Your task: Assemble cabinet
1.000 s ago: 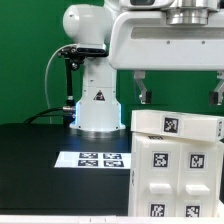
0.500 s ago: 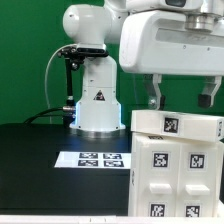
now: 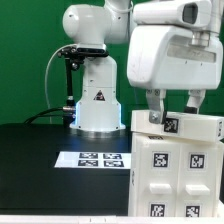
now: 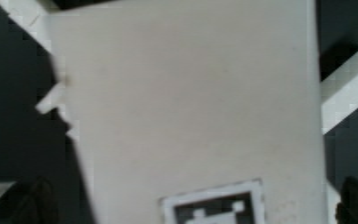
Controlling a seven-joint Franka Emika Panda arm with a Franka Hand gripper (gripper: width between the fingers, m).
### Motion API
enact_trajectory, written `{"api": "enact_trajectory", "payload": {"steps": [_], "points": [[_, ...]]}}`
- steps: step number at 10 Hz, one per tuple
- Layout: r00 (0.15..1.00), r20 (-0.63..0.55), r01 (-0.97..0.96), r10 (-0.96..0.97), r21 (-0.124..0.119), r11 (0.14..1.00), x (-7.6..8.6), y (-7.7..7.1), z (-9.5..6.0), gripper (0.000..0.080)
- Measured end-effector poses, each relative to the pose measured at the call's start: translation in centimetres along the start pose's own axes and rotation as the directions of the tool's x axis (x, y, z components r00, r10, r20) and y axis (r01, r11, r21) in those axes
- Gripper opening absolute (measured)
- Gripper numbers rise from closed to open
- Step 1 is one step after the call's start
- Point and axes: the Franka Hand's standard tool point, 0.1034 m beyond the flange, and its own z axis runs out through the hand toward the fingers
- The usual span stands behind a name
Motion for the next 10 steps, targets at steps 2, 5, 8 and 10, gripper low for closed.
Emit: {"api": "enact_trajectory", "payload": {"steps": [2, 5, 8, 10], "points": [[0.999, 0.001, -0.041, 0.041, -0.001, 0.999, -0.12, 0.18, -0.03, 0.0750], [0.973, 0.001, -0.233, 0.233, -0.001, 0.973, -0.14, 0.18, 0.00, 0.0551], [0.825, -0.024, -0.566, 0.565, -0.021, 0.824, 0.02, -0.06, 0.04, 0.0552], [0.593, -0.016, -0.805, 0.805, -0.021, 0.592, 0.23, -0.07, 0.09, 0.0552]]}}
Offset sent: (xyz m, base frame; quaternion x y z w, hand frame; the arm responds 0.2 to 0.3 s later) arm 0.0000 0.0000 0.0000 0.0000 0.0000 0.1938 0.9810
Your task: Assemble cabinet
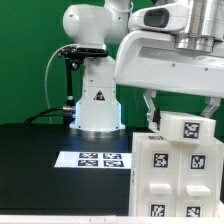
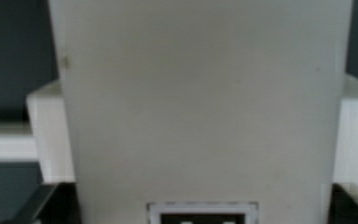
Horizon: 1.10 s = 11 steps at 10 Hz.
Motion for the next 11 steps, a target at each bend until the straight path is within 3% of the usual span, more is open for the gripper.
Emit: {"api": "enact_trajectory", "payload": {"steps": [2, 5, 6, 8, 9, 11], "points": [[0.970, 0.023, -0.241, 0.240, 0.059, 0.969, 0.26, 0.08, -0.07, 0.0553], [0.919, 0.032, -0.394, 0.393, 0.052, 0.918, 0.20, 0.02, -0.03, 0.0553], [0.853, 0.047, -0.521, 0.519, 0.044, 0.853, 0.01, 0.08, 0.08, 0.0553], [0.585, 0.076, -0.811, 0.808, 0.018, 0.585, -0.21, 0.21, 0.16, 0.0554], [0.461, 0.105, -0.887, 0.881, 0.032, 0.460, 0.00, -0.03, 0.13, 0.0554], [0.337, 0.113, -0.941, 0.935, 0.024, 0.336, 0.03, -0.24, 0.15, 0.0554]]}}
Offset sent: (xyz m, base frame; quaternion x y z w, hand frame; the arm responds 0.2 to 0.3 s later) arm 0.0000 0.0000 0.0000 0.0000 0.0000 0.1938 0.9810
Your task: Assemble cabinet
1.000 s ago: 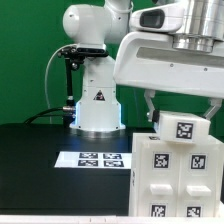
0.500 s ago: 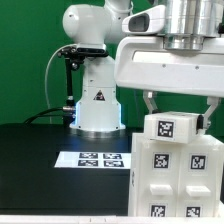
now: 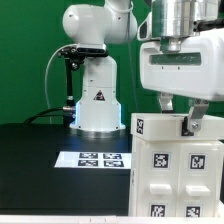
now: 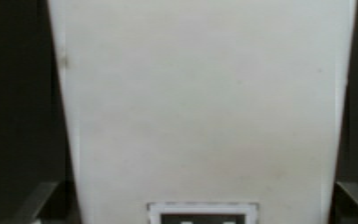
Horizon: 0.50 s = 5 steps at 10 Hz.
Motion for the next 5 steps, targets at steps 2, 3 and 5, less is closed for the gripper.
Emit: {"api": "enact_trajectory", "payload": {"steps": [2, 3, 5], "points": [[0.994, 0.002, -0.109, 0.109, 0.000, 0.994, -0.06, -0.01, 0.02, 0.0554], [0.982, 0.007, -0.187, 0.187, 0.000, 0.982, -0.12, -0.01, 0.04, 0.0554], [0.856, 0.033, -0.516, 0.515, 0.011, 0.857, -0.38, -0.23, 0.15, 0.0554]]}}
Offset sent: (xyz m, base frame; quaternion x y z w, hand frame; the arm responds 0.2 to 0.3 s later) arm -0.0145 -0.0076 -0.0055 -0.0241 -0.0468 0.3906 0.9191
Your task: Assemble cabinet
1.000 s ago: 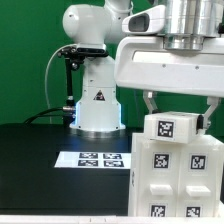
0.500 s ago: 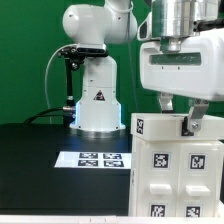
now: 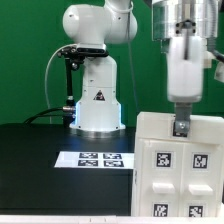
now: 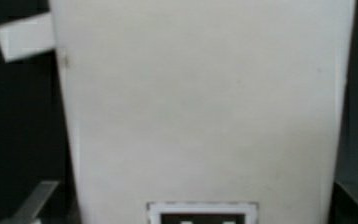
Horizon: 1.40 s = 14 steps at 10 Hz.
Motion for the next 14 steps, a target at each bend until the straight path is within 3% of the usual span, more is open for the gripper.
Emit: {"api": "enact_trajectory", "payload": {"steps": [2, 4, 5, 6, 7, 11, 12, 14], "points": [[1.000, 0.003, -0.024, 0.024, 0.013, 1.000, -0.1, -0.1, 0.0, 0.0554], [0.997, 0.000, 0.077, -0.077, 0.012, 0.997, -0.1, -0.1, -0.1, 0.0554], [0.987, 0.005, 0.162, -0.162, 0.007, 0.987, -0.2, 0.0, -0.5, 0.0709], [0.966, 0.013, 0.257, -0.257, 0.005, 0.966, -0.4, 0.1, -1.4, 0.0771], [0.902, 0.021, 0.432, -0.432, 0.009, 0.902, -0.7, 0.1, -2.2, 0.0771], [0.775, 0.018, 0.631, -0.631, 0.011, 0.776, -0.7, 0.2, -2.0, 0.0797], [0.681, 0.010, 0.732, -0.732, 0.012, 0.682, -0.7, 0.1, -2.0, 0.0797], [0.348, -0.016, 0.937, -0.937, 0.008, 0.348, -1.4, 0.1, -2.2, 0.0797]]}}
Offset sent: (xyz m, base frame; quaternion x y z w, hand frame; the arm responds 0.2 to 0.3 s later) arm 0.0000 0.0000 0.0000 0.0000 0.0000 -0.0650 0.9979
